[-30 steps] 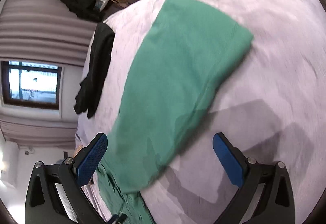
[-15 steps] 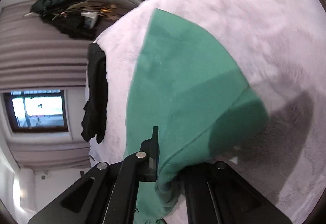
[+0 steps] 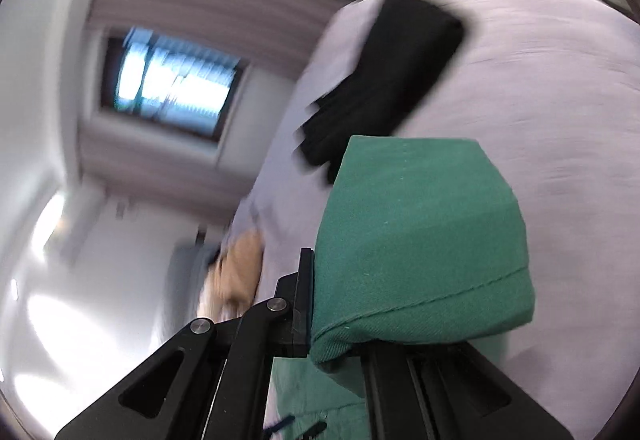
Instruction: Fold large clothes
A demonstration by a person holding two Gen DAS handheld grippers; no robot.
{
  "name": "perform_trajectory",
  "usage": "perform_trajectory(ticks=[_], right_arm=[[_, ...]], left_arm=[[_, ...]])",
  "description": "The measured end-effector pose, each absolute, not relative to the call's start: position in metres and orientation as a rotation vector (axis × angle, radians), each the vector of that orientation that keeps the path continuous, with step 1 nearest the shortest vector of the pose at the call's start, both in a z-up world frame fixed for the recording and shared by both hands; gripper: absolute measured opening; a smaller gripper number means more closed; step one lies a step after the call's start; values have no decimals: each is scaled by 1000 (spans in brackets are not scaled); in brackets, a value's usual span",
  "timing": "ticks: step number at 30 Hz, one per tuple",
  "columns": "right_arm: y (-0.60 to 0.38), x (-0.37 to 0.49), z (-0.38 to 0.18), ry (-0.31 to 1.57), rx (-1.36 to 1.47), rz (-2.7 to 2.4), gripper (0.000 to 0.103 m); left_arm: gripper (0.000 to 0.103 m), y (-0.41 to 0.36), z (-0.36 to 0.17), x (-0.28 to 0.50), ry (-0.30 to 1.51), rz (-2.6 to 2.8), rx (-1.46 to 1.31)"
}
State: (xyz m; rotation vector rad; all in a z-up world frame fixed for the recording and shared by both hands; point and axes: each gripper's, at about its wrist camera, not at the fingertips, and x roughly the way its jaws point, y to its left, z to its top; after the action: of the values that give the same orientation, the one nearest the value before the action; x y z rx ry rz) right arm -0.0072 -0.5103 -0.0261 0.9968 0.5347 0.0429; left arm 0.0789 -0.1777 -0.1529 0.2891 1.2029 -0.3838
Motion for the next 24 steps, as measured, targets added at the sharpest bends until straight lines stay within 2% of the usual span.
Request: perform_trajectory(ticks=[5,10,12,16,17,18,20,22,23,24], right_arm=[[-388,82,-36,698,768,156,3],[-276,145,-124,938,638,157,3],[-250,153,-166,1052,641,115,8],[-245,150,-200,1141,681,24,10],[-248,144,-198,1127,707,20,17],[-253,136,-193,1107,728,0,32],[-260,121,-181,1053,748,-49,47],[-264,119,-169,1017,737,-98,47],[-265,122,-164,1010,719,-101,40],[-258,130,-157,1007,671,-91,28]], left_arm=[[102,-113,-155,112,1193,-289,224],[102,-59,-161,131,1184,-209,192],[102,-43,-165,136,1184,-199,189],[102,-16,-173,138,1195,-199,176],[102,-12,-175,138,1198,-200,169],[102,-7,-177,139,1201,-199,159],[102,4,-177,135,1204,-198,141],[102,9,-176,133,1207,-195,124],[102,13,-175,130,1207,-191,117],[102,16,-174,130,1204,-185,109]])
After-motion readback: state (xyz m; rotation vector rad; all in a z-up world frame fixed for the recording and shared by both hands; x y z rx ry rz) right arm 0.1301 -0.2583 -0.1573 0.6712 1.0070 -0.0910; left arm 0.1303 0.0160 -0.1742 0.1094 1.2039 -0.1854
